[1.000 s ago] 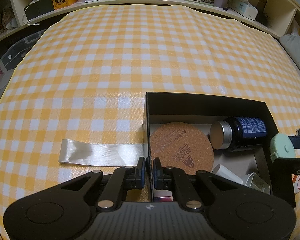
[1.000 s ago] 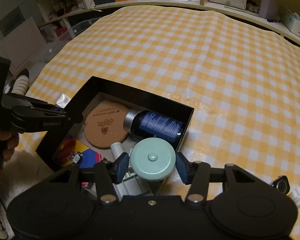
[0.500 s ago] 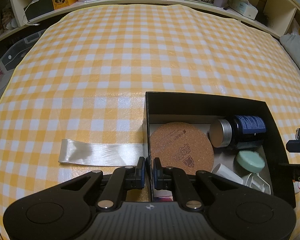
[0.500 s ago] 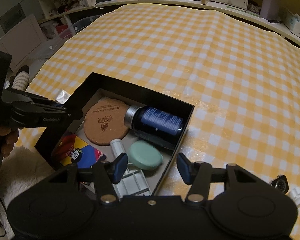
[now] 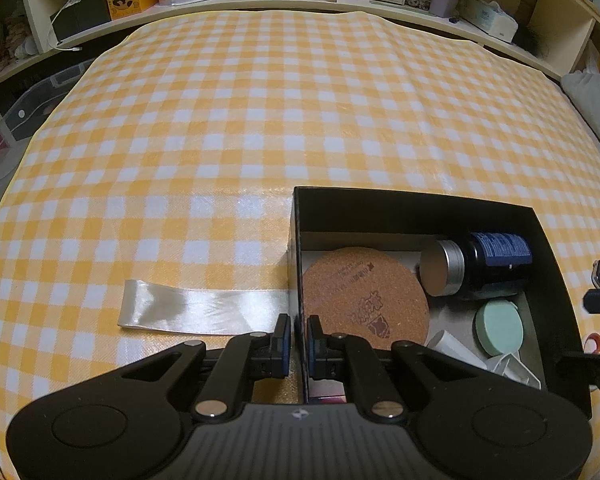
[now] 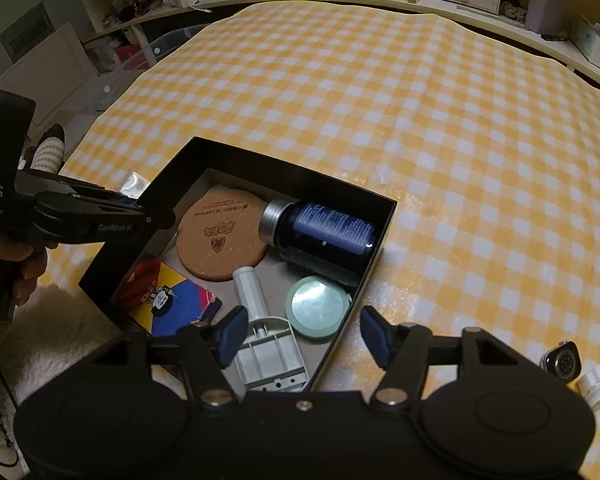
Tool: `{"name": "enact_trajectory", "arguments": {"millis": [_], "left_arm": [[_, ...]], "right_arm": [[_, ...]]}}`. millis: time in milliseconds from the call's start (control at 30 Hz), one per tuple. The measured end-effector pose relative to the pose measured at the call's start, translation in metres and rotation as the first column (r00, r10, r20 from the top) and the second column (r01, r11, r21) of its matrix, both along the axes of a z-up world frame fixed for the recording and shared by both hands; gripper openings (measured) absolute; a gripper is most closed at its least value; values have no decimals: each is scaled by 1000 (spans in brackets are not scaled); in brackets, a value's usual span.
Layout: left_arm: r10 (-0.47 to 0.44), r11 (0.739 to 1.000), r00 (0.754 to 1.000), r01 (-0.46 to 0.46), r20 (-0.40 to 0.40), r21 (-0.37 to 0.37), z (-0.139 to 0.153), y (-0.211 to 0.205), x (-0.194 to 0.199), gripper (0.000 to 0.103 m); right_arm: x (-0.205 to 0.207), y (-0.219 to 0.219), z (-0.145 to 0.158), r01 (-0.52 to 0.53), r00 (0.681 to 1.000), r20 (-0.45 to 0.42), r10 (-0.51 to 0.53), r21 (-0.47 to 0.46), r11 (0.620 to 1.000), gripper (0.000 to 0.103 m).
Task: Organize rigid objects
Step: 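Carry the mint-green tape measure into the box and release it, then move the right gripper to the smartwatch and grasp it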
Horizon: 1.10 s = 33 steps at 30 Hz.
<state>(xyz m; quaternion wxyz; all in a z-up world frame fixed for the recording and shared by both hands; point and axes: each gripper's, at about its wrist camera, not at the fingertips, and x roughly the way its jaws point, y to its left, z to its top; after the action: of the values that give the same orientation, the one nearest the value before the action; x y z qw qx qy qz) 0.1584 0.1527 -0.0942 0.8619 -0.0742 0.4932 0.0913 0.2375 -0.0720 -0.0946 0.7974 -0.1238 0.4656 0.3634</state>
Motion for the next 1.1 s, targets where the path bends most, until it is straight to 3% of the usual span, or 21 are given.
{"name": "enact_trajectory", "arguments": {"millis": [200, 300, 533, 833, 1100], "left_arm": [[0, 1000, 1000, 0, -1, 0, 0, 1, 0, 8], [-1, 1000, 1000, 1, -1, 0, 0, 1, 0, 8], [0, 1000, 1000, 0, -1, -1, -1, 1, 0, 8], [-1, 1000, 1000, 1, -1, 0, 0, 0, 0, 8], [-1, 1000, 1000, 1, -1, 0, 0, 1, 0, 9]], "right_arm": [[-4, -3, 8, 15, 1000, 22, -16, 36, 999, 98], [-6, -6, 12, 23, 999, 44, -25, 50, 998, 103], [-3, -17, 17, 64, 994, 87, -69, 67, 996, 103], [27, -58, 21, 216, 966, 131, -224, 72, 974, 103], [61, -102, 19, 287, 953, 84, -291, 62, 956, 103]]}}
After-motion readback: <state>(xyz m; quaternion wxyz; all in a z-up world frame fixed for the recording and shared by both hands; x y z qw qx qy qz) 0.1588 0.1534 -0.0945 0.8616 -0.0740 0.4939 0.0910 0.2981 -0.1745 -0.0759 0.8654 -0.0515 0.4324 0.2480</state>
